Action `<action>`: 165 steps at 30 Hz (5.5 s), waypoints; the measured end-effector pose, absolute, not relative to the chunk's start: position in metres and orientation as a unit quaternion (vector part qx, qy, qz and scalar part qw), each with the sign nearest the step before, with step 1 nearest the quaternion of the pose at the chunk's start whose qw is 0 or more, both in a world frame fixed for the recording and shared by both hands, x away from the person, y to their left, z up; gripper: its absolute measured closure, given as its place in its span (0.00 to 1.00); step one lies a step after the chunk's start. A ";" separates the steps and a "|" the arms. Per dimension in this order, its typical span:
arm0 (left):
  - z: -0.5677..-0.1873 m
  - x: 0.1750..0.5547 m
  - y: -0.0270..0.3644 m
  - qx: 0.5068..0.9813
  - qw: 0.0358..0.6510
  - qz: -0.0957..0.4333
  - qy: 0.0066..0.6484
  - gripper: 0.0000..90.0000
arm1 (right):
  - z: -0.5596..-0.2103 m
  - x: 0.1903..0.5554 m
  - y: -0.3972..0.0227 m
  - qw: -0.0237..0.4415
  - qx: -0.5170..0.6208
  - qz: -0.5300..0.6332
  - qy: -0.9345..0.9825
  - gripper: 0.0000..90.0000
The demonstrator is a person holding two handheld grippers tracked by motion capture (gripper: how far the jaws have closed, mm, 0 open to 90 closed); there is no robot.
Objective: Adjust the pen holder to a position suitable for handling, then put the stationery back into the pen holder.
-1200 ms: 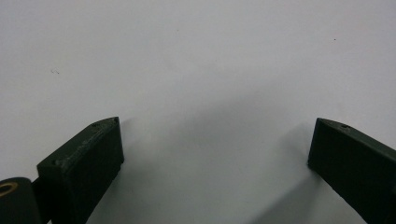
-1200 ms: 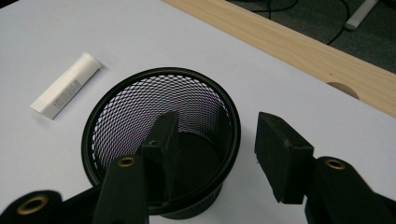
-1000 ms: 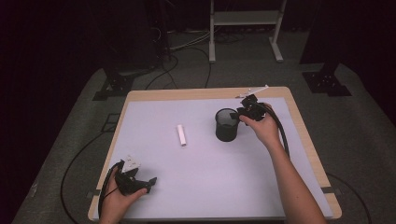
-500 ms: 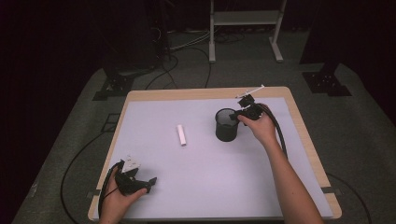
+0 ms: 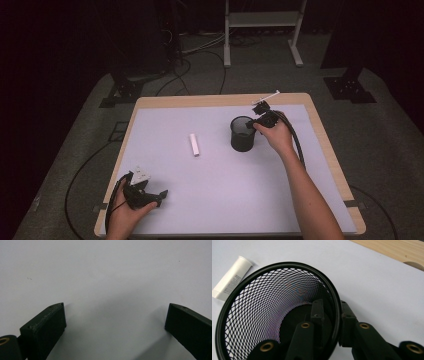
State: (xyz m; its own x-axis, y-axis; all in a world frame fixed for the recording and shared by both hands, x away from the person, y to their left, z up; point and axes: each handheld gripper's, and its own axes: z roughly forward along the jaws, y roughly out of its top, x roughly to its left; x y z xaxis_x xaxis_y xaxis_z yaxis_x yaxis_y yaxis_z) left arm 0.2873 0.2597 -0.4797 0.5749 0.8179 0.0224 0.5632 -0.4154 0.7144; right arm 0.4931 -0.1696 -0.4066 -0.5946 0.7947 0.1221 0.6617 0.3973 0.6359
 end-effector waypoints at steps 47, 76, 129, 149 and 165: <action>-0.480 0.287 0.260 0.819 0.340 0.186 0.422 0.03 | -0.383 0.426 -0.147 0.068 0.355 0.336 0.870 0.90; -0.480 0.287 0.260 0.819 0.341 0.189 0.422 0.03 | -0.389 0.386 -0.125 0.033 0.301 0.340 0.890 0.90; -0.480 0.287 0.260 0.820 0.339 0.188 0.421 0.03 | -0.380 0.360 -0.132 0.022 0.270 0.388 0.881 0.56; -0.480 0.287 0.260 0.820 0.339 0.189 0.421 0.03 | -0.378 0.351 -0.173 0.060 0.297 0.422 0.854 0.44; -0.480 0.287 0.260 0.820 0.339 0.188 0.421 0.03 | -0.406 0.348 -0.206 0.128 0.351 0.394 0.840 0.36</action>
State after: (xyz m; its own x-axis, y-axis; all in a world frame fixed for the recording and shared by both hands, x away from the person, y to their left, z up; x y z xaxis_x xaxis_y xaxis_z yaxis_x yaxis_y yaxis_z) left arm 0.2868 0.2599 -0.4798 0.5749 0.8180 0.0223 0.5637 -0.4156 0.7138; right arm 0.3478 -0.2059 -0.4061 -0.7209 0.6903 0.0621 0.4884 0.4423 0.7522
